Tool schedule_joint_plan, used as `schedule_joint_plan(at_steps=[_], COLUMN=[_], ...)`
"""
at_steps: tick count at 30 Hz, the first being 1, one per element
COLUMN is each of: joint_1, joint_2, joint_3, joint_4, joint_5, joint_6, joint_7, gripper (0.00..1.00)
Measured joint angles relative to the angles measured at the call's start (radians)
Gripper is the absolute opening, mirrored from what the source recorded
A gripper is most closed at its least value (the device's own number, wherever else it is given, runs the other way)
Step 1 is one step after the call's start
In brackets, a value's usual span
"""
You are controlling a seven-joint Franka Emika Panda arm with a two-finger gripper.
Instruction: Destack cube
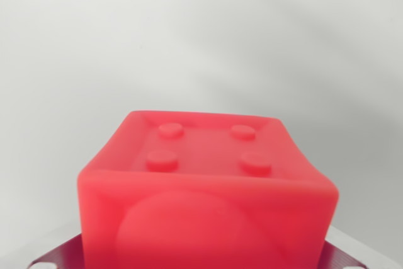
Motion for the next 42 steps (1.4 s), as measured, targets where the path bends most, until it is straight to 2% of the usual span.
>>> schedule_joint_plan(at_steps=[27, 35, 42], joint_1=[0.000, 0.002, 0.003], joint_2=[0.129, 0.167, 0.207], joint_3=[0.046, 0.056, 0.057], joint_4=[0.157, 0.203, 0.210], joint_5=[0.000, -0.001, -0.001], joint_6=[-0.027, -0.036, -0.010], joint_7=[-0.057, -0.073, -0.076], gripper=[0.00, 0.00, 0.00])
